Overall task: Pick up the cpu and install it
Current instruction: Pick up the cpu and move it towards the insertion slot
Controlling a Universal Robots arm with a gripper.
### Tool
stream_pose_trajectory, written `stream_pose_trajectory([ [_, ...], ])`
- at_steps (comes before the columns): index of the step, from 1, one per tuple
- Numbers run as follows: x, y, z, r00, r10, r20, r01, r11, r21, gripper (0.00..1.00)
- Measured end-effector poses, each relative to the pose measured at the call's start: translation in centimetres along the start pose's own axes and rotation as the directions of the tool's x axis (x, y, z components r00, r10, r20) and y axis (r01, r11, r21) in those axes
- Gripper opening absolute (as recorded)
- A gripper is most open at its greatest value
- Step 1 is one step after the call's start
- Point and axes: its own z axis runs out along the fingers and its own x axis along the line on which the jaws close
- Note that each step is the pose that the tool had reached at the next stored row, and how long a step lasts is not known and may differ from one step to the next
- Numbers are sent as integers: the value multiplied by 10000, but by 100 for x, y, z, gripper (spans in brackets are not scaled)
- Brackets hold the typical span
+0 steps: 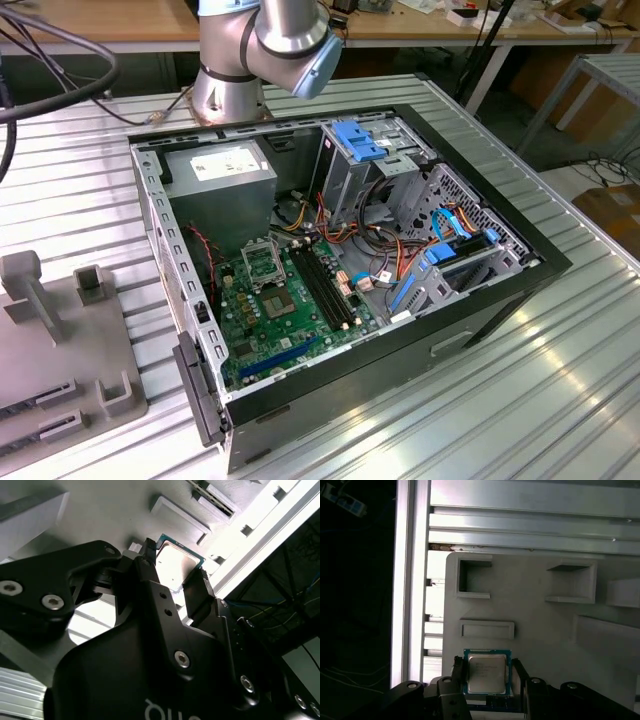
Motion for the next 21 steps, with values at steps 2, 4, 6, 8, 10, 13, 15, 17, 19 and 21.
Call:
stream_pose_trajectory([
  [2, 1, 0, -22, 10000, 0, -3, 0, 10000, 1, 47],
  [4, 1, 0, -35, 10000, 0, -1, 0, 10000, 0, 47],
  [6, 1, 0, -42, 10000, 0, 0, 0, 10000, 0, 47],
  [8, 1, 0, -49, 10000, 0, -1, 0, 10000, 0, 47],
  [10, 2, 0, -62, 10000, 0, -3, 0, 10000, 1, 47],
  [13, 3, 0, -86, 10000, 0, -2, 0, 10000, 1, 47],
  [15, 3, 0, -107, 10000, 0, -2, 0, 10000, 1, 47],
  [17, 4, 0, -126, 10000, 1, -2, -1, 10000, 1, 47],
  [19, 4, -1, -148, 10000, 1, -2, -1, 10000, 1, 47],
  [21, 5, -1, -168, 10000, 0, -2, 0, 10000, 0, 47],
])
